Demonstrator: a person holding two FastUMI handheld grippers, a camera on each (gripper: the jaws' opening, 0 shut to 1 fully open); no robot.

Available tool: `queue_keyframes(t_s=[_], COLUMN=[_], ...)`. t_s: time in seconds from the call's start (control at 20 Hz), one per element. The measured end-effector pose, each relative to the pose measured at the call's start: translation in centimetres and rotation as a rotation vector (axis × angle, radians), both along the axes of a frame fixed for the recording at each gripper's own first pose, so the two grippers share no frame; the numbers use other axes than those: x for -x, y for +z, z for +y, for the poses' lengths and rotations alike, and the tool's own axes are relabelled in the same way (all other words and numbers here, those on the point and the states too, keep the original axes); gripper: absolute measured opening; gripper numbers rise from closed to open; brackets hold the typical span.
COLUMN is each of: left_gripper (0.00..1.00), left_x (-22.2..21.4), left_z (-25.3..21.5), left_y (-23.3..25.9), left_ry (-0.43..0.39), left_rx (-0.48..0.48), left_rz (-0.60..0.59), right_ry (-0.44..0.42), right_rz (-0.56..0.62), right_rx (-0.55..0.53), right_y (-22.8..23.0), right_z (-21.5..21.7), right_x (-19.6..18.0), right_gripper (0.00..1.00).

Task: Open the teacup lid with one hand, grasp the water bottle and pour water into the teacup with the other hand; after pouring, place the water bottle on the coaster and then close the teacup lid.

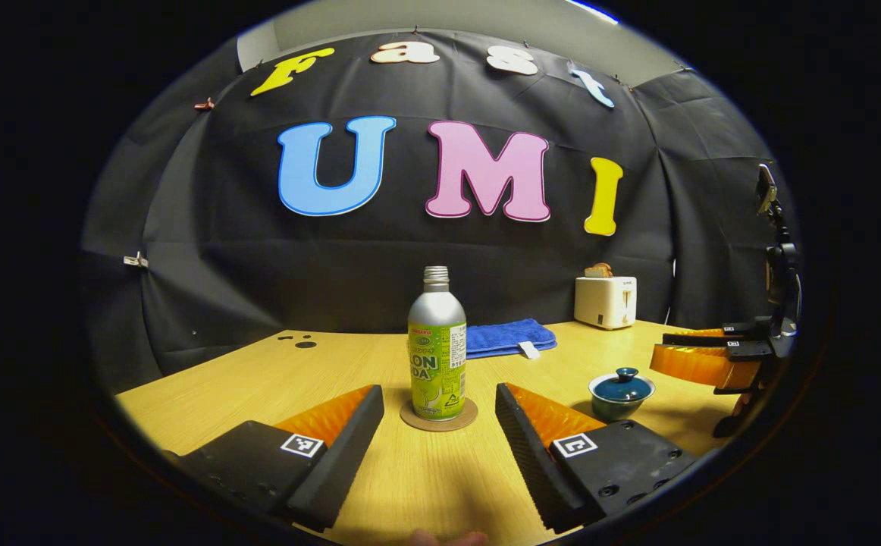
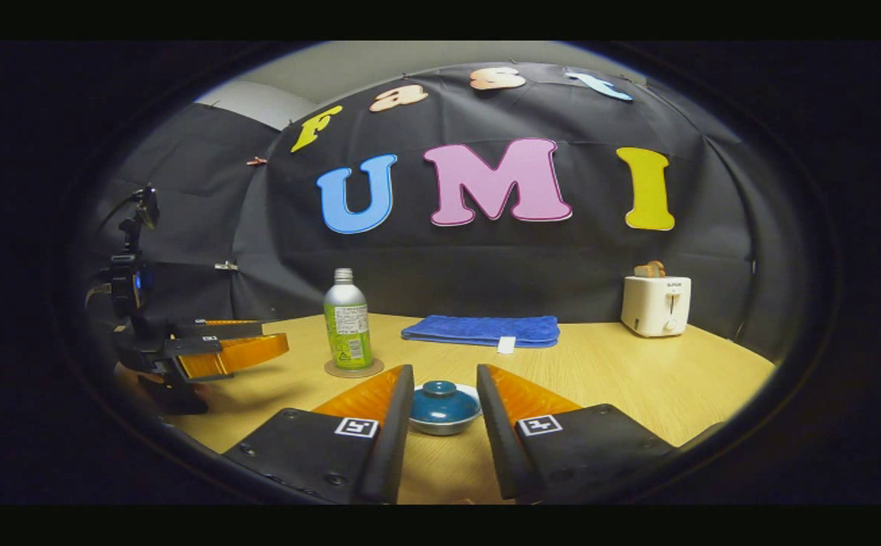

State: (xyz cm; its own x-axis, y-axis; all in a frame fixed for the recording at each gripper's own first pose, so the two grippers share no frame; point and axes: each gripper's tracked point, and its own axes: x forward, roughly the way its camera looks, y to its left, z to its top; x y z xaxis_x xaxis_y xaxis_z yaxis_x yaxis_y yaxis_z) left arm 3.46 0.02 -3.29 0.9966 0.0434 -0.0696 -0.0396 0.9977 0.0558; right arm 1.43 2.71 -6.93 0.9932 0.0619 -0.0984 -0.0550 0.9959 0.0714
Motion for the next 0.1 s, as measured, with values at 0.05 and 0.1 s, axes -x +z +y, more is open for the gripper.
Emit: queue_keyframes(t_s=[0.05,0.1], left_gripper=[0.94,0.94], left_x=[0.04,0.02], left_z=[-0.01,-0.01], left_y=[0.06,0.02], left_ry=[0.000,0.000], left_rx=[0.000,0.000], left_rz=[0.000,0.000], right_ry=[-0.007,-0.010], right_rz=[0.000,0.000], right_rx=[0.000,0.001], right_y=[0.01,-0.01], right_z=[-0.19,-0.23], right_x=[0.01,-0.01], right_gripper=[0.52,0.52])
